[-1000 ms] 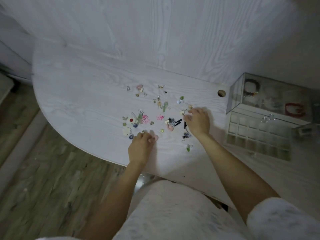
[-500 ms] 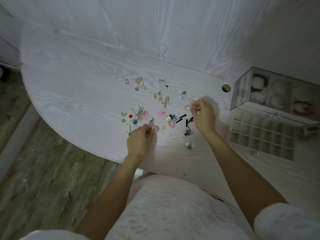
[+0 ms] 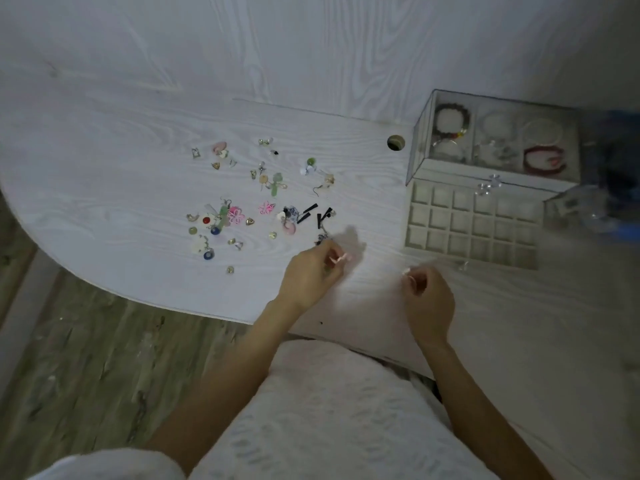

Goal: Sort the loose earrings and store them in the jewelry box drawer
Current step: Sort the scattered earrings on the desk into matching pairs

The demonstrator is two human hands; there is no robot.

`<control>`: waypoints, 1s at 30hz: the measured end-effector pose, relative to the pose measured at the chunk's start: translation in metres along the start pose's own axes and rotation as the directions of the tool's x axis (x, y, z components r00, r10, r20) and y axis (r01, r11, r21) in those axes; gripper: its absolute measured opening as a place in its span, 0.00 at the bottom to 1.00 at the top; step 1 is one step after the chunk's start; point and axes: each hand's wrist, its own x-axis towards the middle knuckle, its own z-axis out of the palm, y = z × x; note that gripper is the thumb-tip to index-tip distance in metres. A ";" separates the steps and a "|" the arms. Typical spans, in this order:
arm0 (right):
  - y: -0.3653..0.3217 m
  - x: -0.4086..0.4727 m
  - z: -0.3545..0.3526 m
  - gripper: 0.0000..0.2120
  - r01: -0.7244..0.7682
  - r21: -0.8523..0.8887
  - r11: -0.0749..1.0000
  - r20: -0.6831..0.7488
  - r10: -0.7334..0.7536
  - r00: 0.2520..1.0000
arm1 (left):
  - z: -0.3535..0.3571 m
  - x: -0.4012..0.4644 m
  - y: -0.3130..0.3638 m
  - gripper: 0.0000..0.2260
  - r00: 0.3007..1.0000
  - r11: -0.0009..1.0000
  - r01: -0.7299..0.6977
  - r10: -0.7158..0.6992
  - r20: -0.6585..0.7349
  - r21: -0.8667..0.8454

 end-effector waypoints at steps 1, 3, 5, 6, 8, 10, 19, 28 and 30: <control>0.006 0.002 -0.005 0.03 -0.015 -0.003 1.000 -0.017 0.015 1.000 | 0.011 0.005 0.008 0.09 0.999 0.999 -0.023 0.022 0.024 0.028; 0.015 0.004 -0.014 0.07 -0.039 -0.015 0.999 -0.027 0.038 0.999 | 0.030 0.013 0.021 0.08 0.998 0.999 -0.021 0.018 0.063 0.046; 0.022 0.006 -0.020 0.11 -0.056 -0.035 0.998 -0.008 0.056 0.998 | 0.045 0.020 0.029 0.08 0.997 0.998 0.020 -0.024 0.072 0.060; 0.022 0.006 -0.020 0.11 -0.056 -0.048 0.997 0.007 0.056 0.998 | 0.049 0.021 0.029 0.09 0.997 0.996 0.039 -0.045 0.064 0.081; 0.024 0.006 -0.022 0.12 -0.050 -0.054 0.997 0.029 0.051 0.998 | 0.058 0.023 0.032 0.10 0.996 0.991 0.061 -0.069 0.059 0.121; 0.023 0.007 -0.023 0.14 -0.028 -0.045 0.999 0.041 0.029 0.999 | 0.063 0.021 0.036 0.13 0.992 0.988 0.063 -0.077 0.100 0.138; -0.003 0.014 -0.004 0.20 0.050 -0.003 0.999 0.230 -0.048 0.972 | 0.075 0.012 0.062 0.18 0.986 0.988 0.115 -0.101 0.132 -0.107; 0.006 0.015 -0.007 0.19 0.032 -0.028 0.999 0.106 -0.029 0.994 | 0.072 0.018 0.069 0.26 0.945 0.992 0.082 -0.048 0.323 -0.093; 0.007 0.014 -0.006 0.17 0.028 -0.036 0.999 0.089 -0.025 0.996 | 0.070 0.019 0.070 0.24 0.937 0.992 0.067 -0.027 0.349 -0.104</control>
